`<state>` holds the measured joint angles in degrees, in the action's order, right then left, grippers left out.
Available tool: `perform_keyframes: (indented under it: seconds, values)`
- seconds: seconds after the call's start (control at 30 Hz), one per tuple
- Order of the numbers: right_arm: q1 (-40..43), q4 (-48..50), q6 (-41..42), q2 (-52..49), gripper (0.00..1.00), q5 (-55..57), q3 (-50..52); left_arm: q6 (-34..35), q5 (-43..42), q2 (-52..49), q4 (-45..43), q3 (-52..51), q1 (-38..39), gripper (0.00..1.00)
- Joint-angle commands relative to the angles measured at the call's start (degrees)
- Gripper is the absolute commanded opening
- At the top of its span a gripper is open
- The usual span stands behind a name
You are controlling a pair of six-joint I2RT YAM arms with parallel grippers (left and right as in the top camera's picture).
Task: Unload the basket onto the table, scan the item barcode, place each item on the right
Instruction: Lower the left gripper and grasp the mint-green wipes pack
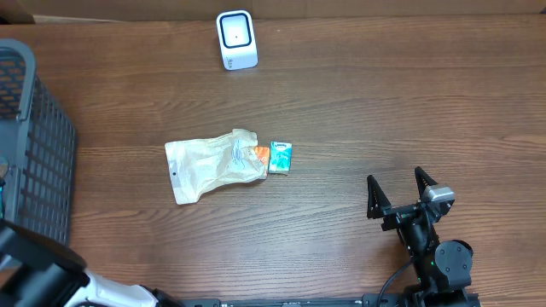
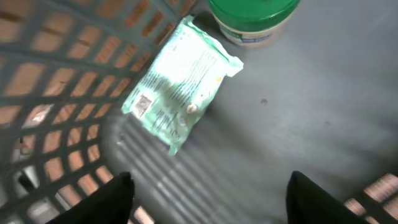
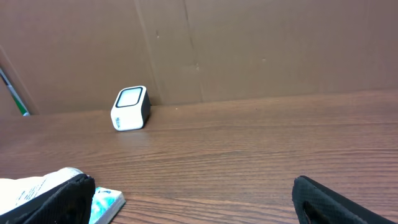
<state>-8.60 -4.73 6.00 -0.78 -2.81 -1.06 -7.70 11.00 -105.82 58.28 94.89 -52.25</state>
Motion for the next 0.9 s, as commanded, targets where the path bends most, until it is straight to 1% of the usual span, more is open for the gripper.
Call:
perform_keyframes:
  seconds: [0.0, 0.03, 0.07, 0.23, 0.33, 0.53, 0.7, 0.8, 0.87]
  values:
    - [0.28, 0.15, 0.15, 0.61, 1.00, -0.28, 0.61, 0.70, 3.61, -5.62, -1.81, -0.57, -0.24, 0.61]
    - [0.26, 0.15, 0.15, 0.61, 1.00, -0.28, 0.61, 2.05, 5.29, -7.17, -2.54, -0.57, -0.26, 0.62]
    - [0.28, 0.15, 0.15, 0.61, 1.00, -0.28, 0.61, 3.48, 7.54, -9.11, -3.74, -0.57, -0.26, 0.66]
    - [0.28, 0.15, 0.15, 0.61, 1.00, -0.28, 0.61, 3.43, 11.54, -13.03, -7.61, -0.57, -0.33, 0.68]
    - [0.28, 0.15, 0.15, 0.61, 1.00, -0.28, 0.61, 2.64, 12.09, -15.13, -9.79, -0.57, -0.33, 0.69]
    - [0.28, 0.15, 0.15, 0.61, 1.00, -0.28, 0.61, 2.36, 12.11, -19.23, -10.54, -0.57, -0.33, 0.65]
    - [0.28, 0.15, 0.15, 0.61, 1.00, -0.28, 0.61, 2.64, 12.07, -19.98, -10.64, -0.57, -0.35, 0.61]
    - [0.28, 0.17, 0.15, 0.61, 1.00, -0.28, 0.61, 4.59, 11.87, -20.00, -9.44, -0.70, -0.33, 0.54]
    - [0.28, 0.15, 0.15, 0.61, 1.00, -0.28, 0.61, 5.73, 11.87, -20.04, -9.07, -1.33, -0.35, 0.52]
